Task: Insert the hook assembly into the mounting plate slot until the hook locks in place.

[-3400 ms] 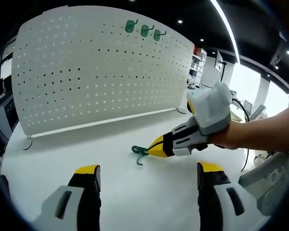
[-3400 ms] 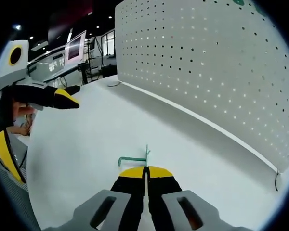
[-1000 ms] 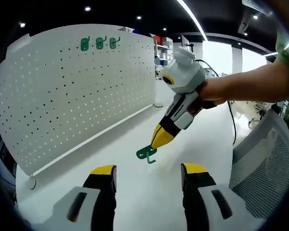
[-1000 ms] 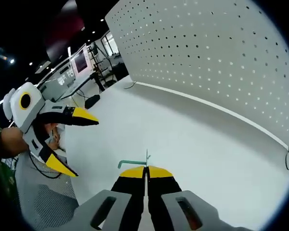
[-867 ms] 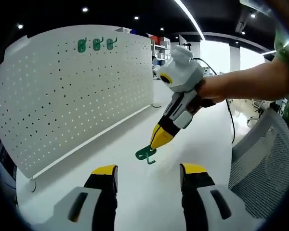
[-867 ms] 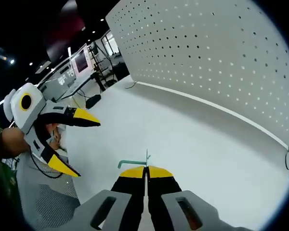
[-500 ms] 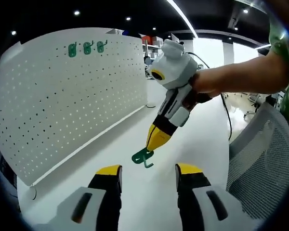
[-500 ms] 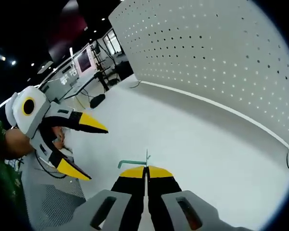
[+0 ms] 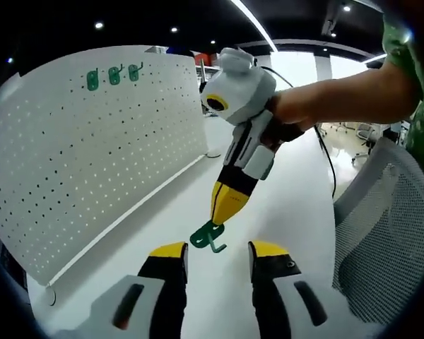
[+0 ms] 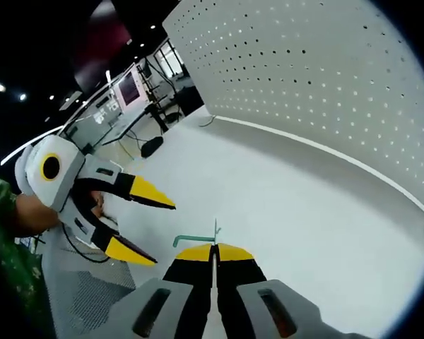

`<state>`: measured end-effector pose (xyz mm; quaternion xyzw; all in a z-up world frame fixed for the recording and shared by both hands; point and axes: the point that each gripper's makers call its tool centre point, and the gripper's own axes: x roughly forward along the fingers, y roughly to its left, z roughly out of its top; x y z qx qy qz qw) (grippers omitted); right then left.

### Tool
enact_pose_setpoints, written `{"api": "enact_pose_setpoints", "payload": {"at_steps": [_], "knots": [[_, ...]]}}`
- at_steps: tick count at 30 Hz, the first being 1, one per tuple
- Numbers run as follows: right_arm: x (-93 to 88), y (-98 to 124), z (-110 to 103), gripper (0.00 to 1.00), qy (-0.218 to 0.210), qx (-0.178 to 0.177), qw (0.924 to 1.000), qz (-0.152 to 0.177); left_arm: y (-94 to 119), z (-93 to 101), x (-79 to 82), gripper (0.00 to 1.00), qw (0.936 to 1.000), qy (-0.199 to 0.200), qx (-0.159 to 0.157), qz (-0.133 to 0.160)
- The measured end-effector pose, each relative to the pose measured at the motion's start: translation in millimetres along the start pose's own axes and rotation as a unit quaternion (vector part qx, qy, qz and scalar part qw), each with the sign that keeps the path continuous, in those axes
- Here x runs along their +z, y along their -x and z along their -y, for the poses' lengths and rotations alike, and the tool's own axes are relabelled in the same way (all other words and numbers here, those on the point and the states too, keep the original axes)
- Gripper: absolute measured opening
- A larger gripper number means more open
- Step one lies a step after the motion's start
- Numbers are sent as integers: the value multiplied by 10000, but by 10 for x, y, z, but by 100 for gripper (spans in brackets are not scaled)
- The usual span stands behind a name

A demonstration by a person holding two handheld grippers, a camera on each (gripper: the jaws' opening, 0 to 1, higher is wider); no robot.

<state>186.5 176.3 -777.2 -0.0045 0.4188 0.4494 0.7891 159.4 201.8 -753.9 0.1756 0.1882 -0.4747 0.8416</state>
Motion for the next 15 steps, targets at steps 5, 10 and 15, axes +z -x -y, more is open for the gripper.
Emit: {"api": "enact_pose_setpoints", "payload": {"at_steps": [5, 10, 15], "knots": [[-2, -4, -29, 0, -94, 87, 9999, -35, -13, 34, -14, 28, 9998, -162, -67, -24], [-22, -4, -73, 0, -176, 194, 9996, -103, -21, 46, -28, 26, 9995, -292, -79, -62], [-50, -11, -109, 0, -205, 261, 9993, -178, -28, 67, -46, 23, 9991, -387, -112, -92]]}}
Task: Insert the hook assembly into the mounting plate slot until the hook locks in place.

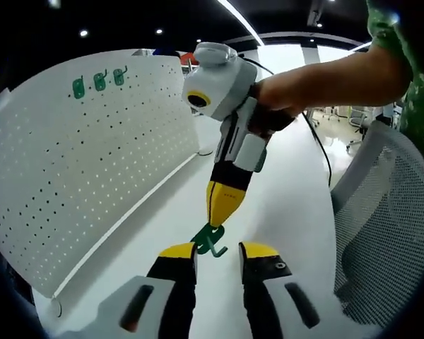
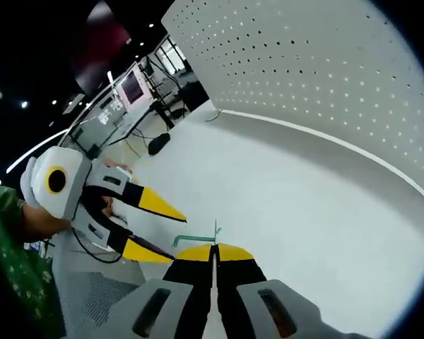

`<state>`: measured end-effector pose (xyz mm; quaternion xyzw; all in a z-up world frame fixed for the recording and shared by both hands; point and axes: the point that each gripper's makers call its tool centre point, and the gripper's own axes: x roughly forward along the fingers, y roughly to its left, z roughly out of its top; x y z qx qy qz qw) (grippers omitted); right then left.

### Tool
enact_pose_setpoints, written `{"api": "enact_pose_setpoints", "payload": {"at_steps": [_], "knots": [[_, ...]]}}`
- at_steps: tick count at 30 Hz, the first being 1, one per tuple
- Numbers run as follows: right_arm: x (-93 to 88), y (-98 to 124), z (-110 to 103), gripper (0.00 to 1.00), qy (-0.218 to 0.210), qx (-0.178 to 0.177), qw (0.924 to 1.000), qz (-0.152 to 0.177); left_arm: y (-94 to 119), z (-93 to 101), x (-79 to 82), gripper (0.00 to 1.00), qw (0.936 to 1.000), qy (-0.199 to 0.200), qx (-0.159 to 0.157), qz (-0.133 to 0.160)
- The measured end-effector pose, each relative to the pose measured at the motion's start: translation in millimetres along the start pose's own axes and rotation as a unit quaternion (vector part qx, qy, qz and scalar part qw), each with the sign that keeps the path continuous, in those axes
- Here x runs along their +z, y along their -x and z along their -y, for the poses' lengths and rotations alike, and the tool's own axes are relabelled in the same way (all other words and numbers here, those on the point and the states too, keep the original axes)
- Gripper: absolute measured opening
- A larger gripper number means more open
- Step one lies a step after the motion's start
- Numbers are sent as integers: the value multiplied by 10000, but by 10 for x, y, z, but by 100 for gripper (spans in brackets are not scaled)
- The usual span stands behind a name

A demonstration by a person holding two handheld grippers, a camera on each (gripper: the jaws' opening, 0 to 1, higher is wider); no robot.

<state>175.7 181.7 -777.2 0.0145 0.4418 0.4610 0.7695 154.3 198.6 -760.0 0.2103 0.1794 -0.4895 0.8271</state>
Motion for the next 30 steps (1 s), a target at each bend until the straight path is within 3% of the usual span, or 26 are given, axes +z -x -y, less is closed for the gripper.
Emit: {"api": "enact_pose_setpoints", "payload": {"at_steps": [12, 30], "knots": [[-43, 10, -46, 0, -172, 123, 9997, -107, 3, 50, -5, 14, 9996, -278, -61, -30], [-88, 29, -60, 0, -493, 269, 9982, -219, -6, 119, -2, 8, 9992, -342, -186, -15]]}}
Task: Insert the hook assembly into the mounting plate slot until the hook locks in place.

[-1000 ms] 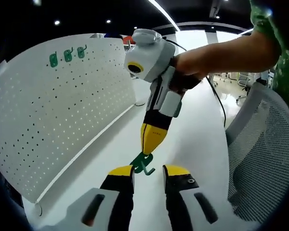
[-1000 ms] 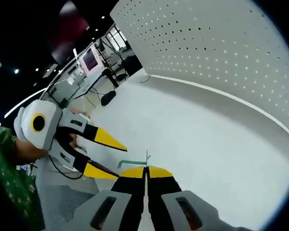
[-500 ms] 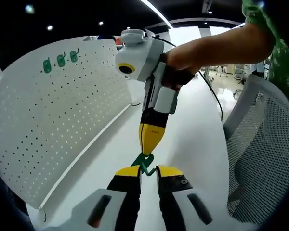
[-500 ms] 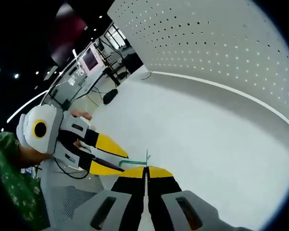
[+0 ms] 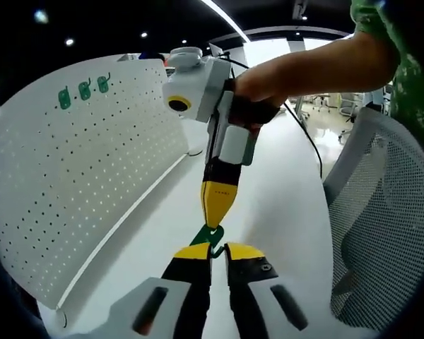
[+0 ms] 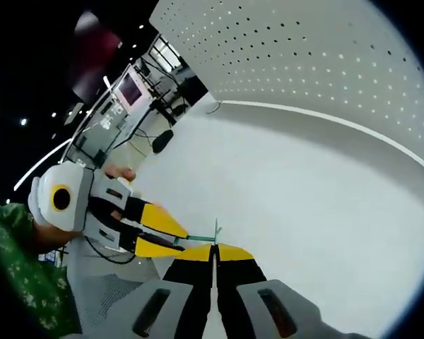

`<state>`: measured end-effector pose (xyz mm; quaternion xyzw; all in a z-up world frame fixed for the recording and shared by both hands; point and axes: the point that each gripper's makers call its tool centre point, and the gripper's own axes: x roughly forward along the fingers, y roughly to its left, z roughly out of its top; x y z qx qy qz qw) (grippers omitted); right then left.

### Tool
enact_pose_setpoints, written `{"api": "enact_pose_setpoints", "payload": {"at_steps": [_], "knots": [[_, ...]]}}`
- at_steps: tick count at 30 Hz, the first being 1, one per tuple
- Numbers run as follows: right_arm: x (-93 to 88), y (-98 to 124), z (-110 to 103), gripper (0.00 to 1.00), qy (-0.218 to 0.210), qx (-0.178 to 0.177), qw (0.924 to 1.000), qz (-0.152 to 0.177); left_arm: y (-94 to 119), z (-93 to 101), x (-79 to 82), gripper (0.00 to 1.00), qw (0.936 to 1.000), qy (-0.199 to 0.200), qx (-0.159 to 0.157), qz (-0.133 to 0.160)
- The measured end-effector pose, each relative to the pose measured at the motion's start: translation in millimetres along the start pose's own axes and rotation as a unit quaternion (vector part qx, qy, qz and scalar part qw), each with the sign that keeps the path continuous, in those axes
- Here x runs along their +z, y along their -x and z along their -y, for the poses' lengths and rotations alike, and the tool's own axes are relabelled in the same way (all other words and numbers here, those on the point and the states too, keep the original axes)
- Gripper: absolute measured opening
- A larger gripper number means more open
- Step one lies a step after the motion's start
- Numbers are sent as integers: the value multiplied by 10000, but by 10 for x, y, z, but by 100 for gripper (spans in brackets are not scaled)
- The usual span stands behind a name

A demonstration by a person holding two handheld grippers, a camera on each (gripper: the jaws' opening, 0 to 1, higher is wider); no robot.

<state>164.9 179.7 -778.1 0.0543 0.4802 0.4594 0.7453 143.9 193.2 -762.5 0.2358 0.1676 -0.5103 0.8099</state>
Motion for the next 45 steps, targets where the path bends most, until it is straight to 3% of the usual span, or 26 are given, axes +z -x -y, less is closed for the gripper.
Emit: {"api": "enact_pose_setpoints", "payload": {"at_steps": [19, 33, 39, 45], "knots": [[14, -18, 36, 0, -379, 47, 9992, 78, -18, 42, 13, 2, 9999, 65, -77, 20], [237, 24, -8, 1, -223, 131, 9973, 687, -24, 36, -26, 2, 9993, 382, -45, -3], [299, 89, 37, 3, -122, 11, 9956, 933, 14, -101, -30, 2, 9974, 701, 162, 26], [341, 142, 79, 3, -114, -96, 9935, 1126, 114, -343, 31, 2, 9912, 1139, 629, 228]]}}
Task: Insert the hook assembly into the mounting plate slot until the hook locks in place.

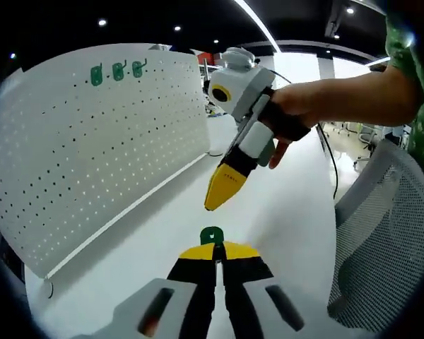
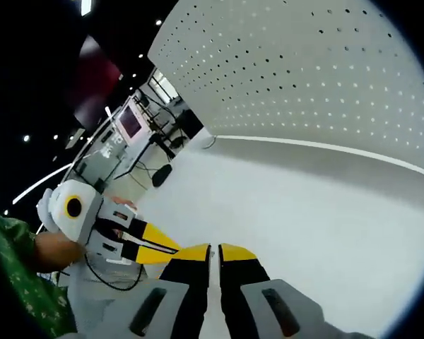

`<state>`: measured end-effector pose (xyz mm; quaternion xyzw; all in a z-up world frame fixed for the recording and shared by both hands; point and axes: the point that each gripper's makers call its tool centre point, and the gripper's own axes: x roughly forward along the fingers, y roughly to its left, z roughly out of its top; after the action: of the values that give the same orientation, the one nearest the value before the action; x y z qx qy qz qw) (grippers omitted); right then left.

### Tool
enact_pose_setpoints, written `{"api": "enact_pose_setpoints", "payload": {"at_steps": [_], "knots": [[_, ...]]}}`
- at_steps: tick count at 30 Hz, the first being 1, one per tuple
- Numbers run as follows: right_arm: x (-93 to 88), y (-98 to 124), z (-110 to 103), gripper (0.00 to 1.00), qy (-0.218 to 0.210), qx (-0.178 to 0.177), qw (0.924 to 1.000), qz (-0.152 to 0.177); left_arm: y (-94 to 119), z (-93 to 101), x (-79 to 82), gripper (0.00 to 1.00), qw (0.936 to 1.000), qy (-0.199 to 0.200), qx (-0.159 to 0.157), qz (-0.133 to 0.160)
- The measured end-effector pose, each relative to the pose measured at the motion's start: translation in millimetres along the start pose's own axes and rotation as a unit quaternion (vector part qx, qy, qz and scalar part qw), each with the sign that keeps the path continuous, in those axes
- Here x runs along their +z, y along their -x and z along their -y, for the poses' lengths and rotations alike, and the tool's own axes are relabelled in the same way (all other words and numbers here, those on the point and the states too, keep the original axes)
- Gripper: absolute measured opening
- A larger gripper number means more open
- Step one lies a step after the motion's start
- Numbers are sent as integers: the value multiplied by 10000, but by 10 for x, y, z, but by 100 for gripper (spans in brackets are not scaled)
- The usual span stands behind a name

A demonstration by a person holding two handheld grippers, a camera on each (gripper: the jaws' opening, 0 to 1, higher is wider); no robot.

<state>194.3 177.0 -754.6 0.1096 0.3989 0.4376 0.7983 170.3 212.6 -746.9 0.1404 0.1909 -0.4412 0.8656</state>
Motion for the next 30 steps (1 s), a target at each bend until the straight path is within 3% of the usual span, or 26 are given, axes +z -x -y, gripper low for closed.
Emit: {"api": "enact_pose_setpoints", "payload": {"at_steps": [6, 11, 20, 26, 30], "knots": [[10, 38, -26, 3, 31, -63, 9998, 187, 132, -248, 269, 2, 9969, 302, 569, 450], [14, 104, -49, 2, 103, -150, 9992, 356, 241, -357, 491, 2, 9921, 420, 865, 800], [142, 362, -119, 3, 230, -378, 9949, 902, 519, -618, 980, 2, 9740, 523, 1576, 1541], [229, 535, -138, 4, 942, -821, 9858, 1125, 653, -715, 1213, 2, 9631, 498, 1897, 1844], [288, 619, -201, 5, 1243, -970, 9795, 1251, 668, -727, 1260, 2, 9607, 506, 1966, 1892]]}}
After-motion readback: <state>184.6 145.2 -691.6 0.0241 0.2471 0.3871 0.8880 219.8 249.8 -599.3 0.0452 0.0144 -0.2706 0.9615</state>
